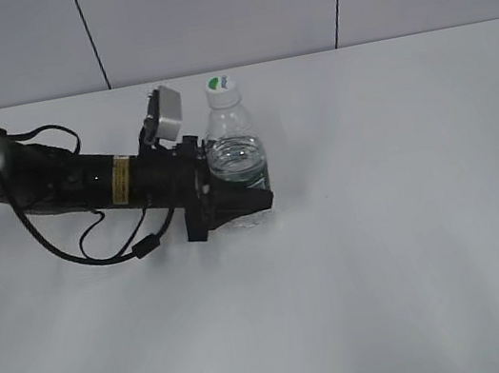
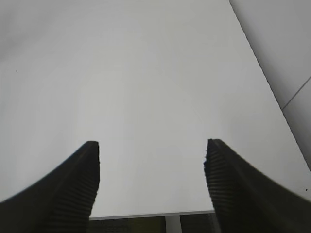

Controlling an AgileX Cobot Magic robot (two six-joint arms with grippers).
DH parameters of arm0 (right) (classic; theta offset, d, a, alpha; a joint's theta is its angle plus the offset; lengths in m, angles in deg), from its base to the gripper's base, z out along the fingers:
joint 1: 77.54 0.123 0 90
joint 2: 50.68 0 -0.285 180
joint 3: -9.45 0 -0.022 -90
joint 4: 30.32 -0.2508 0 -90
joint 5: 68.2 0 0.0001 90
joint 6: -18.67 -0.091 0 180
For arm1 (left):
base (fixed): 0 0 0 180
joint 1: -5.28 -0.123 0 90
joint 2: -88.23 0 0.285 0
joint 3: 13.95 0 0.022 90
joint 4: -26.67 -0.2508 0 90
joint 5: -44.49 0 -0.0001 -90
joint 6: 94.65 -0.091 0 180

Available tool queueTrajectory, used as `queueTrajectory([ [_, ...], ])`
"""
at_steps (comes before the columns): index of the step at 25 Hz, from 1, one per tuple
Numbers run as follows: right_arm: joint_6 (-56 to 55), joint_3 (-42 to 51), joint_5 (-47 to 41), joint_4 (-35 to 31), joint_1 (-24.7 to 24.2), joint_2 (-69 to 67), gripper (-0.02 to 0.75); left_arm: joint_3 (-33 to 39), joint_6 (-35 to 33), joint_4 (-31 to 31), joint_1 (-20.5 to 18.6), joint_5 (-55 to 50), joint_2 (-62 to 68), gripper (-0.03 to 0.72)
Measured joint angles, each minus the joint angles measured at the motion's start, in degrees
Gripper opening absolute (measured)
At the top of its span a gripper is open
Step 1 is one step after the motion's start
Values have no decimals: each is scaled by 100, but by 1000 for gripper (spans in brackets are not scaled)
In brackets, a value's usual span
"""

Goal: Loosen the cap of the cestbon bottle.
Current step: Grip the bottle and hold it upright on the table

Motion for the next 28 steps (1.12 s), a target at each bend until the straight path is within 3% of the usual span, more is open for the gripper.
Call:
queueTrajectory([
  [7,0,-23,12,-5,0,-179,518,-116,0,83,415,6,0,418],
  [28,0,-54,133,-471,0,-1147,518,-134,0,175,432,-49,182,418],
])
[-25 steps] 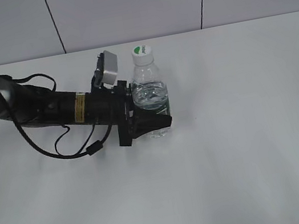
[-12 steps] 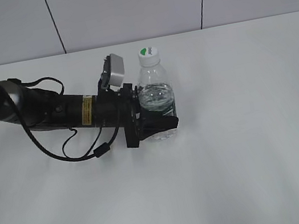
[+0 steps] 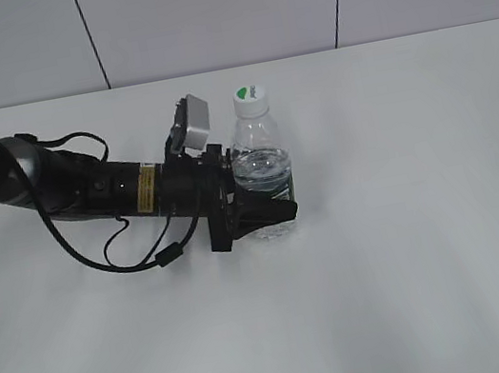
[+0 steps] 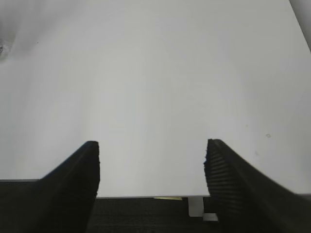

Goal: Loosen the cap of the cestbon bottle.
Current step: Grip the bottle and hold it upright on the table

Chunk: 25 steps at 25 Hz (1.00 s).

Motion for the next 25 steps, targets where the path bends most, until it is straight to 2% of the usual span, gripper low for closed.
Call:
queueTrajectory([
  [25,-18,-94,288,-371,0,-598,518,0,0,-80,0,4,94,418],
])
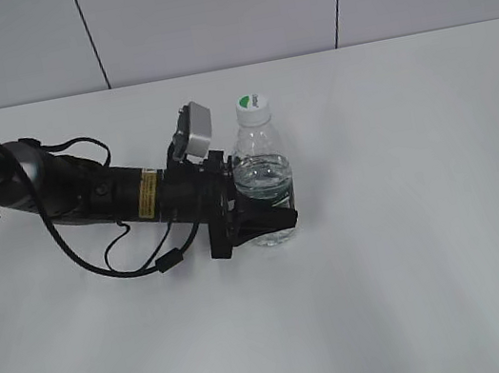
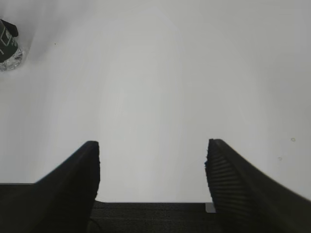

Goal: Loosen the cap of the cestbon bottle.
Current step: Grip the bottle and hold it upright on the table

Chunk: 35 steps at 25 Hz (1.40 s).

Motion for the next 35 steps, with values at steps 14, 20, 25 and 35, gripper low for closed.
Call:
queueTrajectory([
  [14,0,0,41,0,0,0,518,-10,0,4,0,27,7,417],
  [20,0,0,46,0,0,0,518,-10,0,-39,0,12,-305,417],
  [25,0,0,46,0,0,0,518,-10,0,-175,22,36,-346,417],
  [35,0,0,41,-89,0,0,518,-10,0,-219,41,-64,-165,417],
])
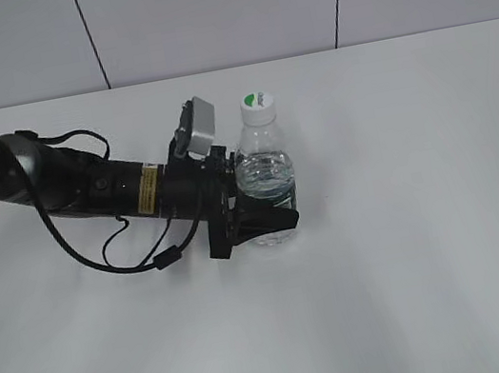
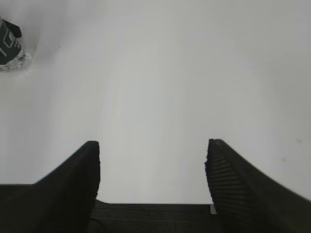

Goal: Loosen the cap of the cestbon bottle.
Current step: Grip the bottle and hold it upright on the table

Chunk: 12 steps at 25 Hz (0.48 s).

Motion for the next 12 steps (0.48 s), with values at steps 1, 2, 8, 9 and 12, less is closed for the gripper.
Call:
queueTrajectory([
  [1,0,0,0,-23,0,0,518,0,0,0,0,-14,16,417],
  [2,0,0,0,-25,0,0,518,0,0,0,0,-18,23,417],
  [8,0,0,0,-43,0,-4,518,0,0,0,0,-53,62,417],
  [9,0,0,0,-43,0,-4,518,0,0,0,0,-68,62,417],
  [12,0,0,0,-43,0,-4,518,0,0,0,0,-81,62,417],
])
